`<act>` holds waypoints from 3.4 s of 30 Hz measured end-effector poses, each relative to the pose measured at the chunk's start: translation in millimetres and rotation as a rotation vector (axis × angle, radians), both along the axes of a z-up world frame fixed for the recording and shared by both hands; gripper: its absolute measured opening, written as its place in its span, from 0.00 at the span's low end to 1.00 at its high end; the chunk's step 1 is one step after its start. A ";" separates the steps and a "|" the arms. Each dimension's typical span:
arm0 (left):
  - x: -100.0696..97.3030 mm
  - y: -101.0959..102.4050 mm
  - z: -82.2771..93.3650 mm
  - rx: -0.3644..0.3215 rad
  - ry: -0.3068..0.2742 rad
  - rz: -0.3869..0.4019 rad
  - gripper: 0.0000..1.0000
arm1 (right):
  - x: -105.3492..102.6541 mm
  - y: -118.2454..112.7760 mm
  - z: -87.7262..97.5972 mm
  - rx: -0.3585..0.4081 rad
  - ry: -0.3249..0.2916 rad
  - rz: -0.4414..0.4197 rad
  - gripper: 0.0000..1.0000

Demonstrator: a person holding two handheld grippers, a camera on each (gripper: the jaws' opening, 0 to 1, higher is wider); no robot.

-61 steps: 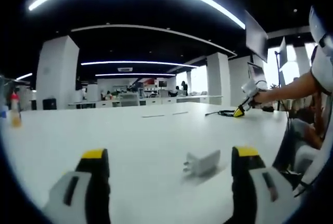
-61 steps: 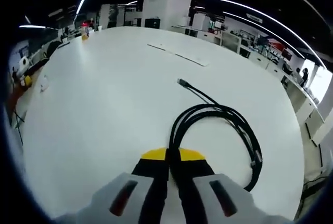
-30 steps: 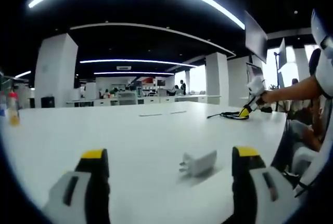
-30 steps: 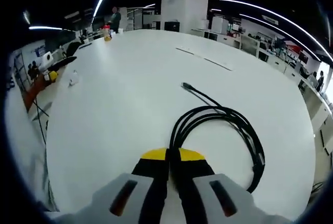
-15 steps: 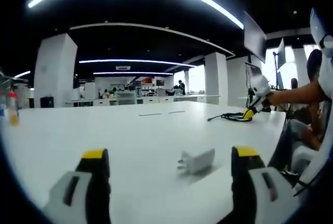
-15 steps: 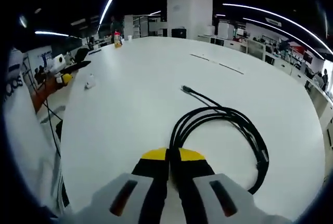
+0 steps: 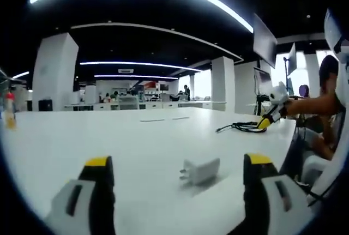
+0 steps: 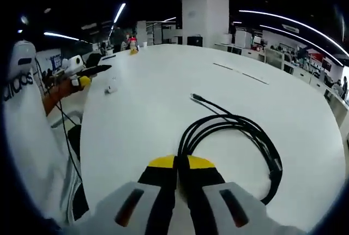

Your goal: Plug the desk Type‑C cable into the charger adapter.

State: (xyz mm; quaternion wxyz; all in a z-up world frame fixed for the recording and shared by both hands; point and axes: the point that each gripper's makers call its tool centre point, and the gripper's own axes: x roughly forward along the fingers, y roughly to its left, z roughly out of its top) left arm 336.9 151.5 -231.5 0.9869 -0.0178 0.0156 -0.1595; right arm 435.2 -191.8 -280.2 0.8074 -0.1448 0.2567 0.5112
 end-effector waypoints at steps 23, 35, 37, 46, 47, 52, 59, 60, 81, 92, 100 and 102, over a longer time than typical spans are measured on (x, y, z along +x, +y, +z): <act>2.0 -9.3 -7.9 0.006 0.037 -0.033 1.00 | -57.6 16.0 -4.0 0.044 0.052 0.082 0.04; 1.5 -12.4 -11.6 0.027 0.047 -0.050 0.99 | -81.2 20.7 -5.9 0.068 0.069 0.124 0.04; 1.4 -12.1 -11.9 0.032 0.049 -0.051 0.99 | -84.7 20.9 -6.5 0.067 0.071 0.130 0.04; 0.8 -16.3 -11.0 0.039 0.042 -0.064 0.97 | -101.0 24.7 -6.1 0.087 0.066 0.173 0.04; 0.8 -16.6 -11.4 0.040 0.044 -0.065 0.97 | -102.9 25.3 -5.7 0.091 0.067 0.181 0.04; 0.8 -16.2 -12.2 0.043 0.048 -0.065 0.97 | -113.2 28.1 -4.8 0.097 0.071 0.221 0.04; -1.0 -18.0 -15.4 0.051 0.056 -0.069 0.96 | -124.0 32.0 -3.8 0.106 0.078 0.248 0.04; -1.2 -18.0 -16.0 0.053 0.058 -0.069 0.96 | -126.1 32.6 -4.1 0.106 0.079 0.253 0.04; -3.2 -24.0 -16.6 0.083 0.051 -0.089 0.95 | -146.7 41.5 -2.5 0.148 0.092 0.276 0.05; -3.1 -27.8 -16.9 0.023 0.046 -0.109 0.92 | -144.1 42.2 1.3 0.151 0.043 0.288 0.07; -2.2 -32.0 -10.7 0.084 -0.006 -0.165 0.72 | -133.2 47.2 15.8 0.206 -0.007 0.269 0.10; -1.8 -33.4 -10.0 0.100 -0.012 -0.179 0.65 | -131.1 49.3 17.8 0.214 -0.019 0.266 0.10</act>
